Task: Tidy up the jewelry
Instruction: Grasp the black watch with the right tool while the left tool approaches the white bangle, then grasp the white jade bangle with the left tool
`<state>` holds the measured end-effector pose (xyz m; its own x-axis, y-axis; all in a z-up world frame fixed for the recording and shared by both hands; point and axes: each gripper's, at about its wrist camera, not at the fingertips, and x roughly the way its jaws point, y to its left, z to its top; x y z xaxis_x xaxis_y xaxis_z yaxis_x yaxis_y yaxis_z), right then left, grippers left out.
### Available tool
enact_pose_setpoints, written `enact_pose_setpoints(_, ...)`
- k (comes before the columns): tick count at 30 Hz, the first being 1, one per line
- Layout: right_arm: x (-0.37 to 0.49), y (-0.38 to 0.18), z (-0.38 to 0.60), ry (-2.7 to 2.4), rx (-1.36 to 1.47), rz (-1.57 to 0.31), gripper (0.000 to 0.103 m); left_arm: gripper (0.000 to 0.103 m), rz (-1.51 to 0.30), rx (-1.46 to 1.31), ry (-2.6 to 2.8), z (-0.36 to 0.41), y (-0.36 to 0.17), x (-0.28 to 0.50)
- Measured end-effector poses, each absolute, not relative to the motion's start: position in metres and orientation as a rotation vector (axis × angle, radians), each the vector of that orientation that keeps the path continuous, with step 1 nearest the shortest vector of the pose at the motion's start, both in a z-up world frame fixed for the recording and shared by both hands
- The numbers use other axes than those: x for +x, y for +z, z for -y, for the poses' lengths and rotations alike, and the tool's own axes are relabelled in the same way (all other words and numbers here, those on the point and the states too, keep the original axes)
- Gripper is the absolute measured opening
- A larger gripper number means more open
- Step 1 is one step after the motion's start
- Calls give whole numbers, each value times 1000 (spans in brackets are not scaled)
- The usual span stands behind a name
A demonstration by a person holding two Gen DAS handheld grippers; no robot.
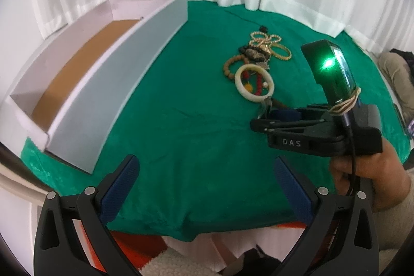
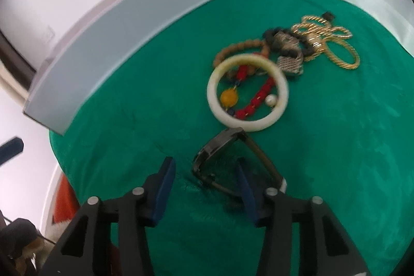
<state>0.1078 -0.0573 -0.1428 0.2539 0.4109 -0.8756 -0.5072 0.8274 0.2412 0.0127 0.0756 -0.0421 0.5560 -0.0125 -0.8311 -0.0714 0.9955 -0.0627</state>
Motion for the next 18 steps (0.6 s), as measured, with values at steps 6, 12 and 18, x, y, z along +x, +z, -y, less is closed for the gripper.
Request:
enact_pose_setpoints(6,100,-135,73,637,-53,-1120,20,103,-1008,-79,22,-81,-54,31)
enact_pose_setpoints(12,82,-107,131,562,47,-1049,19,103,-1020,-87,-75,-67,-62,70)
enact_pose_setpoints(18,64,-99,164,509,113,-1028,19,99,-1015,-83,-103,-50,-78,142)
